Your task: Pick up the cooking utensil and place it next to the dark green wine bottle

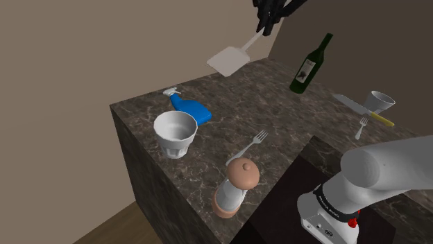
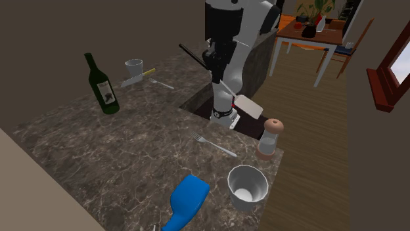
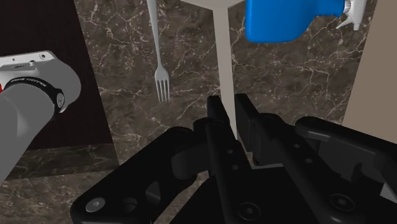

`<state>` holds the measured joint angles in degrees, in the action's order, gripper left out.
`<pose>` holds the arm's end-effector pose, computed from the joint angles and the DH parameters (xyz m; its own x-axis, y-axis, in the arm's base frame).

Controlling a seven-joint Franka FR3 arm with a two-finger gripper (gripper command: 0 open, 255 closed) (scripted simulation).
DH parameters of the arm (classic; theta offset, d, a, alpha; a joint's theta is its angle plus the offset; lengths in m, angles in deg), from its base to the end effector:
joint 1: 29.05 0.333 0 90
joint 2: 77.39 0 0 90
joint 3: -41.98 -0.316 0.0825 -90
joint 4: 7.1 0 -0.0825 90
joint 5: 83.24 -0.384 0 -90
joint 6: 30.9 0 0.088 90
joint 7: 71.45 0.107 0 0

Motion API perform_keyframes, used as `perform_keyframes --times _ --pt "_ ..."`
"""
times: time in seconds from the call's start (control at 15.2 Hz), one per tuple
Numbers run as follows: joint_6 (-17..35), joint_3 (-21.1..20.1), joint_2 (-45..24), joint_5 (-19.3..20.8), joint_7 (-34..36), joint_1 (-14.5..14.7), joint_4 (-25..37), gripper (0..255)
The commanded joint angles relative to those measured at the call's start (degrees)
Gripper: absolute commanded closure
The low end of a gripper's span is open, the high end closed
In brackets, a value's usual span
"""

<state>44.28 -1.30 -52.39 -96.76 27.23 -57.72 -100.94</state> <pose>0.3754 0.2259 0.7081 0.1141 -0.9913 0.0661 -0.9934 -0.1144 -0.0007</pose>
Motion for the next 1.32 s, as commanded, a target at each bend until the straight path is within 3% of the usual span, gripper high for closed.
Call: perform_keyframes --times 0.0,0.26,0.66,1.25 --pt "-1.54 -0.49 -1.17 0.53 0.55 -0.4 2.57 255" --pt "-3.97 -1.35 -3.08 1.43 1.43 -1.01 6.66 255" --pt "-3.93 9.93 3.88 1.23 -9.74 0.11 -1.36 255" --pt "-3.21 22.47 8.59 5.38 -24.1 -0.51 -8.57 255"
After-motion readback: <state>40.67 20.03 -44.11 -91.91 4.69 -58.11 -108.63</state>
